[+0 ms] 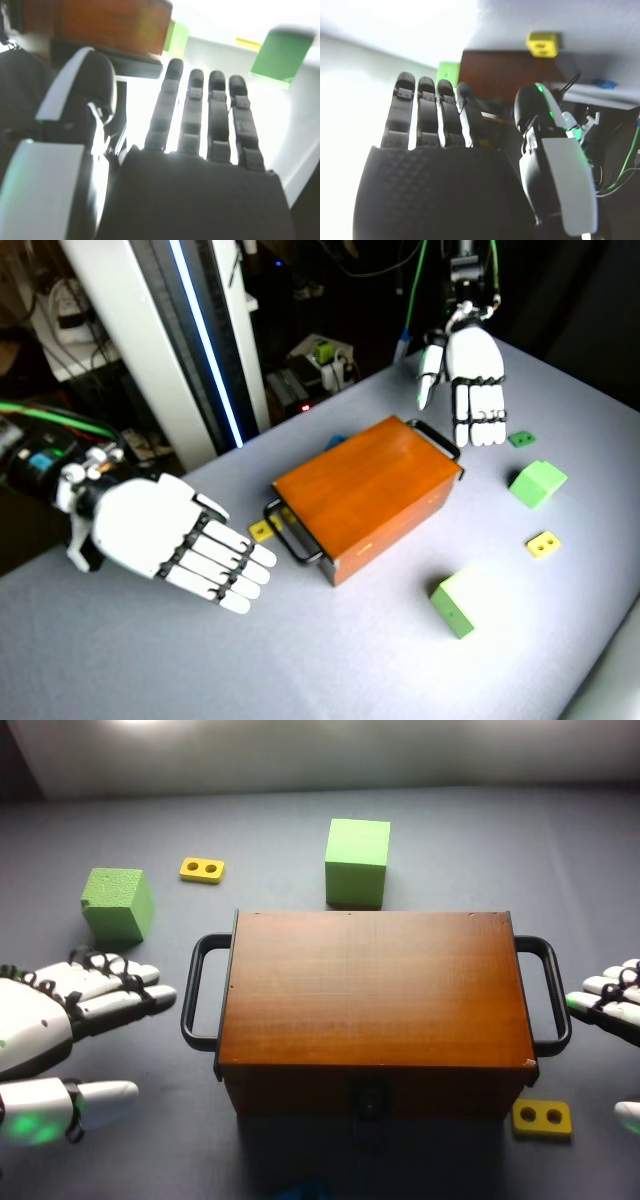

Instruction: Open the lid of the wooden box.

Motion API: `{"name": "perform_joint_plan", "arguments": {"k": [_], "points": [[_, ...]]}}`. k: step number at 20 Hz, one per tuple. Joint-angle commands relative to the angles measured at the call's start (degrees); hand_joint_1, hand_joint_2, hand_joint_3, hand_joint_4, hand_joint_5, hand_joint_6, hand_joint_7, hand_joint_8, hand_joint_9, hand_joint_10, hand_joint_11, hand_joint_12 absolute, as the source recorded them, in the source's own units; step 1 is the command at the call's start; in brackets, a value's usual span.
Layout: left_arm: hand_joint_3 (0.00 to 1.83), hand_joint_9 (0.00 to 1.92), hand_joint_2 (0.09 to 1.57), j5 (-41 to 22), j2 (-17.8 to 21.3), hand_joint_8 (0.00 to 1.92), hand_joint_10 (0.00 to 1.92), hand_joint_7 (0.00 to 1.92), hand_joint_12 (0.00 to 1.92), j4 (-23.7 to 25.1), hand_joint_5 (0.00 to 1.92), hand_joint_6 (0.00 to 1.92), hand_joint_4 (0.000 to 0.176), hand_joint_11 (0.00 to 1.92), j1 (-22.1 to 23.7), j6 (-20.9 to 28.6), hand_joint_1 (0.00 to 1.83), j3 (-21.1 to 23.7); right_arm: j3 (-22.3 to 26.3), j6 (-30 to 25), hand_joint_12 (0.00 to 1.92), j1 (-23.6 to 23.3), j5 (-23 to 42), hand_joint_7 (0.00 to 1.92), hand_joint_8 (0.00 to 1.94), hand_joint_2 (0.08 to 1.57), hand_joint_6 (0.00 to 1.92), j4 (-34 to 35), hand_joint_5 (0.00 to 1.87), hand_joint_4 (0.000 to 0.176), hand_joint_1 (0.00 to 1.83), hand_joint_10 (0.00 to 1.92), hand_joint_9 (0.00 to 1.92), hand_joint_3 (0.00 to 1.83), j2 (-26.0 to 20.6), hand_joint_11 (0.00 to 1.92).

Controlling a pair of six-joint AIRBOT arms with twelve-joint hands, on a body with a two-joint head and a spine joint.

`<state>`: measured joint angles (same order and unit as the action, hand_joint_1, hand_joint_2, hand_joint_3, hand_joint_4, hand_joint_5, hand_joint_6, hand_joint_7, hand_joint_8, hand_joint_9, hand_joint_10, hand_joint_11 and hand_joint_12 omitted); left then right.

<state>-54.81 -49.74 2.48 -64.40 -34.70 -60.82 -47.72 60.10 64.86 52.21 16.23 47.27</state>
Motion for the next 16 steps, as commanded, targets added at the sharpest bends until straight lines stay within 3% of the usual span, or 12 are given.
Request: {"name": "perform_joint_plan", "arguments": {"k": [1,2,4,6,11,16], "points": [[0.0,0.0,1.44,-5.2,-0.2,0.01,0.0,0.02,0.0,-0.3,0.14,0.01,0.0,0.0,0.5,0.8,0.18,-0.5,-0.3,-0.2,0.01,-0.7,5.2,0.01,0.0,1.39,0.0,-0.7,0.07,0.0,0.35,0.0,0.0,0.0,0.2,0.01],[0.0,0.0,1.44,-4.7,-0.6,0.0,0.0,0.02,0.0,0.7,0.15,0.01,0.0,0.0,0.7,1.8,0.18,-0.8,-0.6,-0.2,0.02,-1.1,4.7,0.01,0.0,1.39,0.0,-0.9,0.07,0.0,0.32,0.0,0.0,0.0,0.5,0.03],[0.0,0.0,1.44,-4.2,-1.1,0.0,0.0,0.01,0.0,2.1,0.14,0.01,0.0,0.0,1.3,2.7,0.16,-1.0,-0.8,-0.2,0.29,-1.5,4.2,0.02,0.0,1.39,0.01,-1.3,0.06,0.0,0.33,0.0,0.0,0.0,0.9,0.0],[0.0,0.0,1.44,-4.0,-1.5,0.0,0.0,0.0,0.0,3.4,0.12,0.0,0.0,0.0,1.9,3.5,0.05,-1.1,-1.0,-0.2,0.35,-1.9,3.7,0.03,0.0,1.39,0.0,-1.6,0.07,0.0,0.32,0.0,0.0,0.0,1.1,0.0],[0.0,0.0,1.45,-3.9,-2.2,0.0,0.0,0.0,0.0,6.5,0.11,0.0,0.0,0.0,3.1,5.7,0.03,-1.3,-1.3,-0.2,0.03,-3.2,2.8,0.01,0.0,1.4,0.01,-2.8,0.07,0.0,0.29,0.0,0.0,0.0,1.6,0.0],[0.0,0.0,1.46,-4.1,-2.3,0.0,0.0,0.0,0.0,9.5,0.11,0.0,0.0,0.0,4.8,7.2,0.07,-1.2,-1.3,-0.2,0.0,-4.5,2.8,0.0,0.0,1.4,0.0,-4.3,0.04,0.0,0.28,0.0,0.0,0.0,1.8,0.0]]}}
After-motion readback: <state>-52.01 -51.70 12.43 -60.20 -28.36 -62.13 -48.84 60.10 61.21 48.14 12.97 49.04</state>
